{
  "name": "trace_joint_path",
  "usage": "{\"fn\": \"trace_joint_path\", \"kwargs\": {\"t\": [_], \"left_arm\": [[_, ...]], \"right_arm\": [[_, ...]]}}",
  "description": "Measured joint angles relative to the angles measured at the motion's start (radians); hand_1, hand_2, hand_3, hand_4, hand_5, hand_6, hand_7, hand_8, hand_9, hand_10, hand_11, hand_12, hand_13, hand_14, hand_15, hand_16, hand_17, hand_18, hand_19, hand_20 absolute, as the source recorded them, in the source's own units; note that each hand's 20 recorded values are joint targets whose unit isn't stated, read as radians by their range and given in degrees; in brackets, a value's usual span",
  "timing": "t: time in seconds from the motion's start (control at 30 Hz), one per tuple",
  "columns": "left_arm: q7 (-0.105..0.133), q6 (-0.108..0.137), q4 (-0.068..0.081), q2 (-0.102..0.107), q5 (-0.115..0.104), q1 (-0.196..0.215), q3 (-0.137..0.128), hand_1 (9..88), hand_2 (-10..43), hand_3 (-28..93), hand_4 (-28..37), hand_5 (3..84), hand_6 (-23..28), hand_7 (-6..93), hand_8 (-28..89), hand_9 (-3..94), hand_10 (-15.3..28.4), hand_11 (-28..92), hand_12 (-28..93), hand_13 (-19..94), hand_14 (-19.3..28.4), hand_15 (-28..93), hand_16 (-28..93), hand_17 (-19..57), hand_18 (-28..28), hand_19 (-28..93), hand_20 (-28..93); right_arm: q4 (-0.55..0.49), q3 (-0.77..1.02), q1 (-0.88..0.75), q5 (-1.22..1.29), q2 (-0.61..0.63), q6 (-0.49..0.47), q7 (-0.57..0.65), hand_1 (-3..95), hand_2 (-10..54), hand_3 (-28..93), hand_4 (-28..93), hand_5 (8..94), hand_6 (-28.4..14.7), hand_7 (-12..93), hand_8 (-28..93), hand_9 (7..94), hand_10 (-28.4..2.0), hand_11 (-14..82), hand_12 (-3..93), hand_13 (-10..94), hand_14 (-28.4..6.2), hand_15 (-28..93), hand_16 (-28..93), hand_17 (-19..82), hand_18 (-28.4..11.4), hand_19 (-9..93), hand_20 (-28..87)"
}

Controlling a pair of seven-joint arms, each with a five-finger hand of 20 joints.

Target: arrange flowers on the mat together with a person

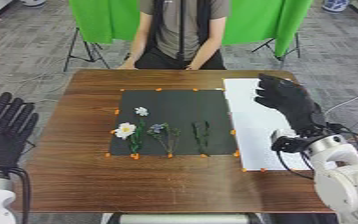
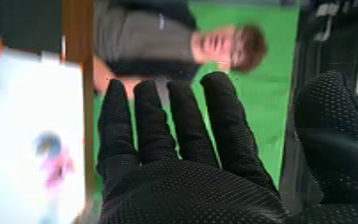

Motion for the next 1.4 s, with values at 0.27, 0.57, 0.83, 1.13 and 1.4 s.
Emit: {"fn": "trace_joint_path", "kwargs": {"t": [0.27,0.57,0.83,1.13,1.4], "left_arm": [[0.005,0.000,-0.006,-0.003,-0.005,0.010,-0.008,23.8,12.1,71,-28.3,41.7,7.2,11.0,-9,34.2,13.0,14,7,22,12.2,22,-6,-5.1,10.8,28,10],[0.005,0.000,-0.006,-0.002,-0.005,0.009,-0.007,23.9,12.0,71,-28.3,41.8,7.2,11.0,-9,34.1,12.9,14,7,22,11.9,22,-5,-5.1,10.7,28,10],[0.006,0.000,-0.006,-0.002,-0.006,0.010,-0.008,24.0,12.0,71,-28.3,41.8,7.2,11.0,-9,34.1,12.9,14,7,22,12.0,22,-6,-5.1,10.7,27,10],[0.006,0.000,-0.007,-0.002,-0.007,0.010,-0.007,24.1,12.0,71,-28.3,41.9,7.2,11.0,-9,34.2,12.9,14,7,22,12.0,22,-6,-5.2,10.8,28,10],[0.005,0.001,-0.012,-0.003,-0.007,0.013,-0.008,24.1,12.1,71,-28.3,41.9,7.2,11.1,-9,34.3,12.9,14,7,22,12.1,22,-6,-5.2,10.8,28,10]], "right_arm": [[-0.007,0.062,-0.097,0.039,0.002,0.030,-0.034,21.4,9.6,71,-22,41.6,-3.9,13,-9,38.6,-14.4,4.0,16.3,29,-13.8,9,24,10,-16.8,38,12],[-0.008,0.048,-0.097,0.033,-0.002,-0.008,-0.039,21.8,9.0,71,-22,41.6,-3.8,13,-9,38.5,-14.2,3.8,16.1,30,-13.4,7,24,10,-16.8,37,12],[-0.008,0.048,-0.095,0.023,-0.007,-0.063,-0.037,22.3,8.1,71,-22,41.6,-3.8,12,-9,38.1,-14.0,3.7,15.9,29,-13.1,7,25,10,-16.8,37,12],[-0.008,0.048,-0.095,0.022,-0.008,-0.062,-0.036,22.5,7.7,71,-22,41.4,-3.8,12,-9,37.9,-14.0,3.7,15.8,29,-13.1,6,25,10,-16.8,37,12],[-0.011,0.050,-0.097,0.020,-0.010,-0.063,-0.030,22.5,7.3,72,-22,41.4,-3.8,12,-9,38.0,-14.0,3.7,15.8,30,-13.3,6,25,10,-16.8,37,12]]}}
